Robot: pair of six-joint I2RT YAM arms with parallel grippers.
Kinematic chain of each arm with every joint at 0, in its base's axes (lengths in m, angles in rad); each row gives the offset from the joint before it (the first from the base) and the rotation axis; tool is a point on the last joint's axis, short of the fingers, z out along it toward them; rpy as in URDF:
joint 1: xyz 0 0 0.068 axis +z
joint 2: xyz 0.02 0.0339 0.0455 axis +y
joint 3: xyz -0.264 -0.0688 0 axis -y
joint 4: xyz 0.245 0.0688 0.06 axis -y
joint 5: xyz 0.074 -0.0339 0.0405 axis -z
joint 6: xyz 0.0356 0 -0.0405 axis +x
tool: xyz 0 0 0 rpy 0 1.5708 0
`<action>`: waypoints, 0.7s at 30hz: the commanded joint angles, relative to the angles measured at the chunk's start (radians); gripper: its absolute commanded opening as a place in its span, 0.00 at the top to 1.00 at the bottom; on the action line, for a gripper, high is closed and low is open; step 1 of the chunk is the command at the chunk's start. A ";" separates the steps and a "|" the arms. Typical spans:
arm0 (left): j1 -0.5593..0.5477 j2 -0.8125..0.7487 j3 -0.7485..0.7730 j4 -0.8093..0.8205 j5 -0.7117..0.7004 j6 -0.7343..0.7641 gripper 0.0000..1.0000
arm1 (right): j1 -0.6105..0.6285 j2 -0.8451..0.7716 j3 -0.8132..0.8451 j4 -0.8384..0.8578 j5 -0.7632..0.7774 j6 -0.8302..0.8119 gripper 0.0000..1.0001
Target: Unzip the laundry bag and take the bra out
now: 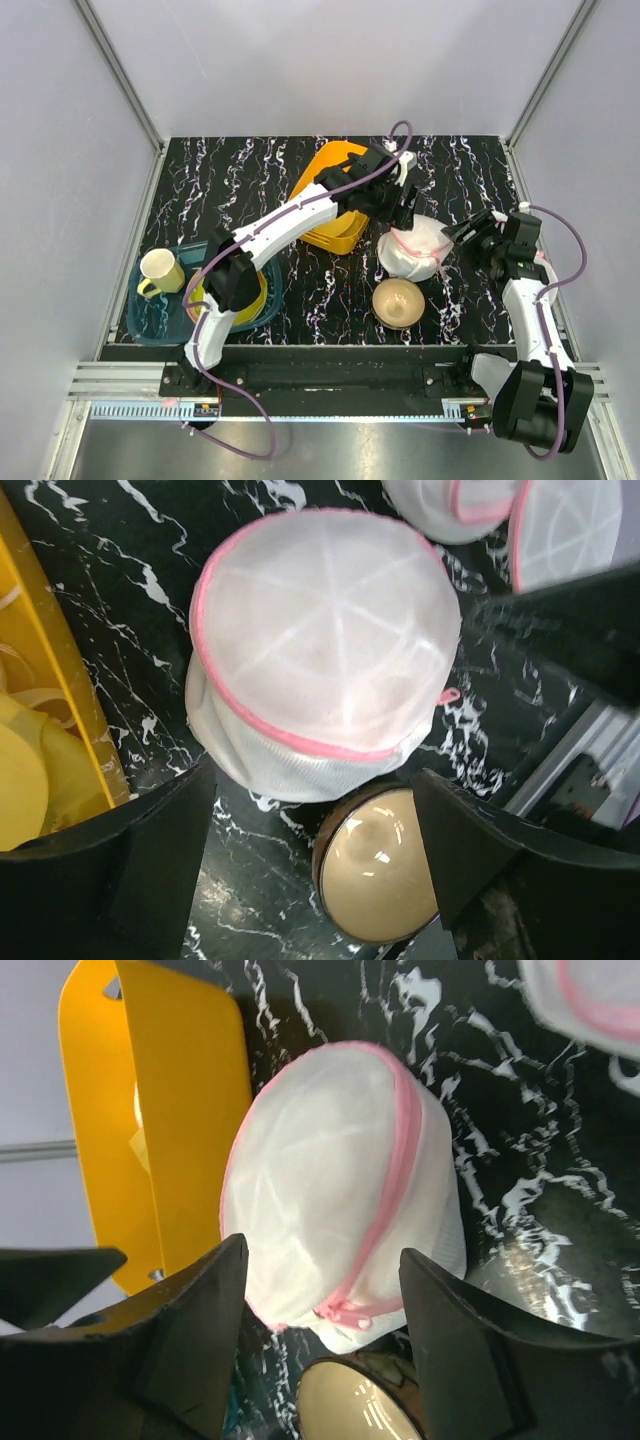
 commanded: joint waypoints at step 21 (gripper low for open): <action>-0.199 -0.170 -0.382 0.473 -0.017 0.726 0.20 | -0.036 0.072 0.175 -0.206 0.087 -0.092 0.00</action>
